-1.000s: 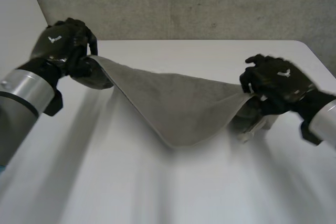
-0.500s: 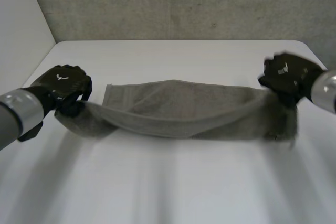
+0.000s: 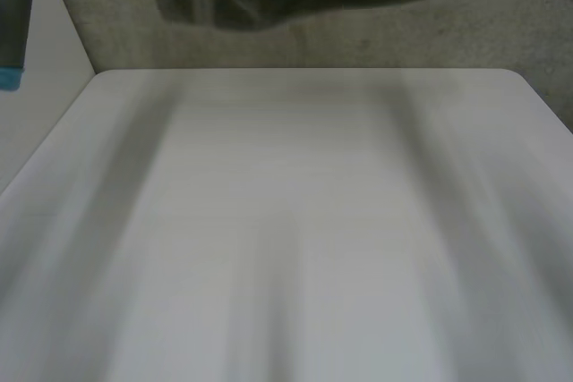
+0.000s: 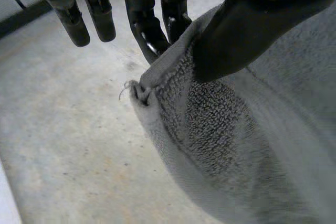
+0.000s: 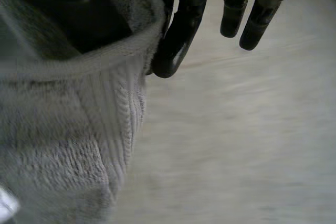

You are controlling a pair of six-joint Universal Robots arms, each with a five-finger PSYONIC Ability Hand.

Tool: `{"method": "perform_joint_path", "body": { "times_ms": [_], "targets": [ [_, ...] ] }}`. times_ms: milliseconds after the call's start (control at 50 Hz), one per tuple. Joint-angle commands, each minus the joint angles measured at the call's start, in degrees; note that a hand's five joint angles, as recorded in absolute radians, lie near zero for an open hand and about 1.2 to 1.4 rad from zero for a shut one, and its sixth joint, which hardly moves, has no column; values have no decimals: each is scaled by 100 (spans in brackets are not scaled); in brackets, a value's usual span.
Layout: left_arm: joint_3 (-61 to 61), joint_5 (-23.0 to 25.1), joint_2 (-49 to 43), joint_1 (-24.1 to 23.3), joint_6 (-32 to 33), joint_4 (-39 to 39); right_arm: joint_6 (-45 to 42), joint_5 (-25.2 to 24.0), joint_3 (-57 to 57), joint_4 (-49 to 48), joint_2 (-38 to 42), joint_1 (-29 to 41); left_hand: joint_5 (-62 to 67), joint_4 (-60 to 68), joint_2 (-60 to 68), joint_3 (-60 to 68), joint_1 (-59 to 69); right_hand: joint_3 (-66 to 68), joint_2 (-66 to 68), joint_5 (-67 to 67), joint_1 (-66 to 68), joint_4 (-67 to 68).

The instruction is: Fold the towel.

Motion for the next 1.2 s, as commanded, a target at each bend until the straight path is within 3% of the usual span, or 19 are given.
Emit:
{"method": "perform_joint_path", "body": {
  "times_ms": [20, 160, 220, 380, 480, 700, 840, 1020, 1140, 1200],
  "targets": [
    [-1181, 538, -137, 371, 26, -94, -227, -933, 1408, 536, -118, -348, 264, -318, 275, -284, 410, 28, 328, 342, 577, -302],
    [-2318, 688, -481, 530, 35, -85, -808, -1119, 2729, 597, -75, -736, 264, -318, 275, -284, 410, 28, 328, 342, 577, -302],
    [-2889, 706, -674, 680, 185, -85, -1184, -1416, 3420, 589, -48, -911, 264, -318, 275, -284, 410, 28, 328, 342, 577, -302],
    [-3872, 715, -1035, 873, 1370, -155, -1889, -1822, 4452, 615, 154, -1166, 264, -318, 275, -284, 410, 28, 328, 342, 577, -302],
    [-3996, 855, -807, 987, 1363, -453, -1959, -1849, 4707, 940, -13, -1254, 264, -318, 275, -284, 410, 28, 328, 342, 577, -302],
    [-4067, 1409, 440, 1401, 933, -1841, -1986, -2754, 4821, 3067, -1024, -1518, 264, -318, 275, -284, 410, 28, 328, 342, 577, -302],
    [-4286, 1672, 1205, 1689, 668, -2124, -2213, -3430, 5259, 4182, -1612, -1571, 264, -318, 275, -284, 410, 28, 328, 342, 577, -302],
    [-4357, 2147, 1716, 2340, 361, -2405, -2988, -3492, 5357, 5440, -1709, -1571, 264, -318, 275, -284, 410, 28, 328, 342, 577, -302],
    [-4366, 2227, 1646, 2411, 325, -2677, -4005, -3457, 5392, 6678, -1622, -1570, 264, -318, 275, -284, 410, 28, 328, 342, 577, -302],
    [-4357, 2227, 1611, 2429, 316, -2652, -4280, -3501, 5322, 6671, -1516, -1694, 264, -318, 275, -284, 410, 28, 328, 342, 577, -302]
  ]
}}
